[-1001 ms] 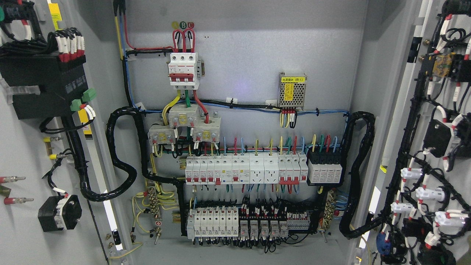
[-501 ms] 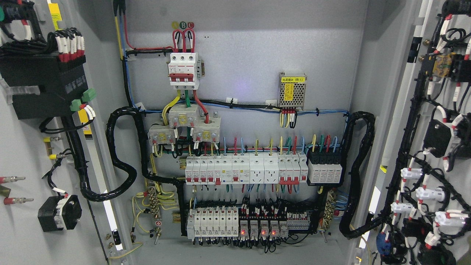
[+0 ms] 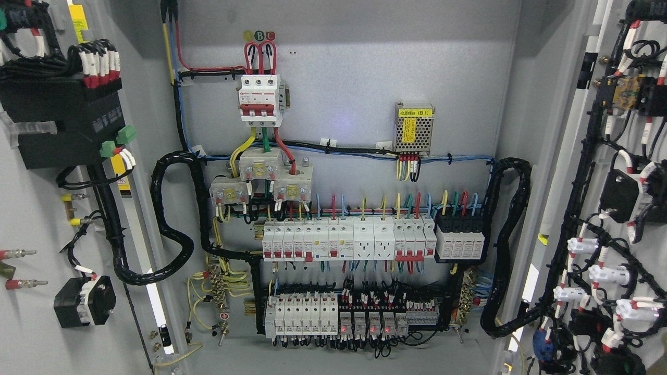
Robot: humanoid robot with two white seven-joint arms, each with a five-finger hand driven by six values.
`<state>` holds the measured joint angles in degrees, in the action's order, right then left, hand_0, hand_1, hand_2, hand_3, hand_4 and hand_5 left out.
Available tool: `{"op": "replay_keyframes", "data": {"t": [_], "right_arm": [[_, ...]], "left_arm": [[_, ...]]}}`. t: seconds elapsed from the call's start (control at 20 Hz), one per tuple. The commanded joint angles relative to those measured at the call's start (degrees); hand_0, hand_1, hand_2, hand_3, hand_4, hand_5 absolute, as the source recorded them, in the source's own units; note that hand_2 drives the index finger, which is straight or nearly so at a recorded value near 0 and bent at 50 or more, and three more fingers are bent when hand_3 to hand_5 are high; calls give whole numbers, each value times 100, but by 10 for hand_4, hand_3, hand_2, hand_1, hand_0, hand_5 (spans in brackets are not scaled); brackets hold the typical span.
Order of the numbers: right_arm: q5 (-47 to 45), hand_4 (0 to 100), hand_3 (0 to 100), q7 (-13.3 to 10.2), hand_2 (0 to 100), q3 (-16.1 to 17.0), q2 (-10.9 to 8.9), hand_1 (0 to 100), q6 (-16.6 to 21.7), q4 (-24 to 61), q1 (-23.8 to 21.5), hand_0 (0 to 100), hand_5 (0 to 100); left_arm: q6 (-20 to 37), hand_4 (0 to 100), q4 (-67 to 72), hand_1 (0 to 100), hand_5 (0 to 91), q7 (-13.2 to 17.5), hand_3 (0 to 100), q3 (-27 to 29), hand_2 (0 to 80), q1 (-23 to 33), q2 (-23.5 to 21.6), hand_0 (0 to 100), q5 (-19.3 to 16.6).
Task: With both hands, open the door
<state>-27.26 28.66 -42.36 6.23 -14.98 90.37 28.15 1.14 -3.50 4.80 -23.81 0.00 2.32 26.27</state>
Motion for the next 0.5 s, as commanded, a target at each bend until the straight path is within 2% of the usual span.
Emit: {"op": "replay_keyframes", "data": {"t": [0.0,0.1,0.25,0.35,0.45], "right_arm": [[54,0,0,-465,40,1528,-771,500,73,541,-1125,0,0],[72,0,0,-510,40,1923,-991,500,362,910,-1696,0,0],[81,0,0,-528,40,2460,-1010,500,679,1236,-2435,0,0],[89,0,0,-545,40,2645,-1027,500,855,1500,-2761,0,0],[133,0,0,-554,40,2803,-1219,500,1022,1685,-2946,0,0]], "left_arm": [[0,0,-124,556,0,4,0,-10,0,-61,-30,120,-7],[0,0,-447,556,0,4,0,-10,0,-18,-65,120,-7],[175,0,-1553,556,0,4,0,-1,0,192,-267,120,1],[404,0,-2921,556,0,4,0,8,0,534,-530,120,19],[466,0,-4232,556,0,4,0,17,0,860,-724,120,19]]}}
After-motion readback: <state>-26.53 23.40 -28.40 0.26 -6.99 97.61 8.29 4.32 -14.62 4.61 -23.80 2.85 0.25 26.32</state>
